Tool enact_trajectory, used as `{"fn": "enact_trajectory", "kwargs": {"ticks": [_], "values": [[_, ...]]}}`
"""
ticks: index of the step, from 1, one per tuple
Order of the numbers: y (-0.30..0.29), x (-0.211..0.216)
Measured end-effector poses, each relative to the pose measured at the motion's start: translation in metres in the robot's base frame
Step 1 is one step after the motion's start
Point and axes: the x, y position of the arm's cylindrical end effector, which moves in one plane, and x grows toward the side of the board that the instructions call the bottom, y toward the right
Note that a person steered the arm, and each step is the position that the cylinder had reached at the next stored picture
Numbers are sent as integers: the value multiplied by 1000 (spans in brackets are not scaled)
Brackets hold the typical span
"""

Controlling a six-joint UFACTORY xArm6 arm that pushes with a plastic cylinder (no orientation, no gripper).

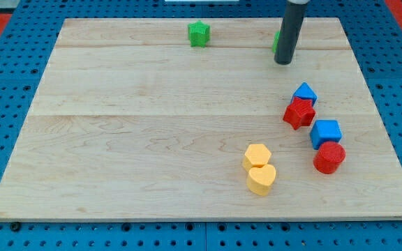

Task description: Place the blue triangle at left side of the green star

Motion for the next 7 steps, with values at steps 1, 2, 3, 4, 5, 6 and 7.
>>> {"fn": "enact_trajectory", "kwargs": {"ticks": [1, 2, 3, 4, 5, 6, 7], "values": [[17, -29], [17, -37], [20, -32], [38, 35], [40, 86], [40, 118], [28, 130]]}}
